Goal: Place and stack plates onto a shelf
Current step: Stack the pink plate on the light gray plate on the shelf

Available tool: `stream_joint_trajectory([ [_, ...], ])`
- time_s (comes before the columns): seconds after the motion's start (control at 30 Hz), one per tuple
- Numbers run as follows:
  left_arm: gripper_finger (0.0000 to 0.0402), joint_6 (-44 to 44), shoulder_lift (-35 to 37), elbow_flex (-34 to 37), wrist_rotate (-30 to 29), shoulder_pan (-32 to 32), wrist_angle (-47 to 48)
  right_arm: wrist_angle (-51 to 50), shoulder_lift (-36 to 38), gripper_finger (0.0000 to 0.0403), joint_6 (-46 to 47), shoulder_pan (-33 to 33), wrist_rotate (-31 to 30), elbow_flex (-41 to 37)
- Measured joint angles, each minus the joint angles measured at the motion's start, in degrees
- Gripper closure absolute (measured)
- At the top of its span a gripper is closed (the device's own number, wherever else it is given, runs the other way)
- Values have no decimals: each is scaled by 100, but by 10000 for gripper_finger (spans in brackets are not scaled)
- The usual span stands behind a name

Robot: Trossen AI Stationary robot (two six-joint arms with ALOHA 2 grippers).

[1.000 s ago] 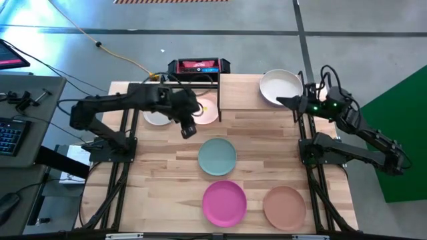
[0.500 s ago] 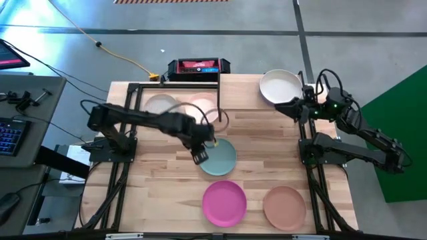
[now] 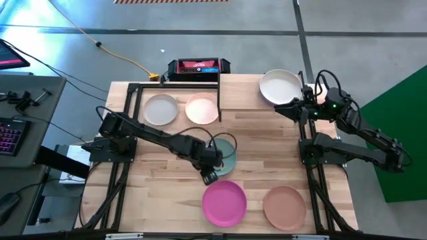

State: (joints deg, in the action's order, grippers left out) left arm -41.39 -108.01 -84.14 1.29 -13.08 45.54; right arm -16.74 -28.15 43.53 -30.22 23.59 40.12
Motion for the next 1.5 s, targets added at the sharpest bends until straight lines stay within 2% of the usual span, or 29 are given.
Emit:
stream_joint_trajectory([
  [0.43, 287, -497, -441, -4, 15, -510, -619, -201, -1, 231, -7, 0, -22, 0],
  [0.6, 287, -503, -660, -2, 321, -589, -919, -198, -1, 231, -7, 0, -24, 0],
  [1.5, 287, -322, -757, -2, 268, -638, -696, -231, -1, 231, 9, -2, -90, 0],
])
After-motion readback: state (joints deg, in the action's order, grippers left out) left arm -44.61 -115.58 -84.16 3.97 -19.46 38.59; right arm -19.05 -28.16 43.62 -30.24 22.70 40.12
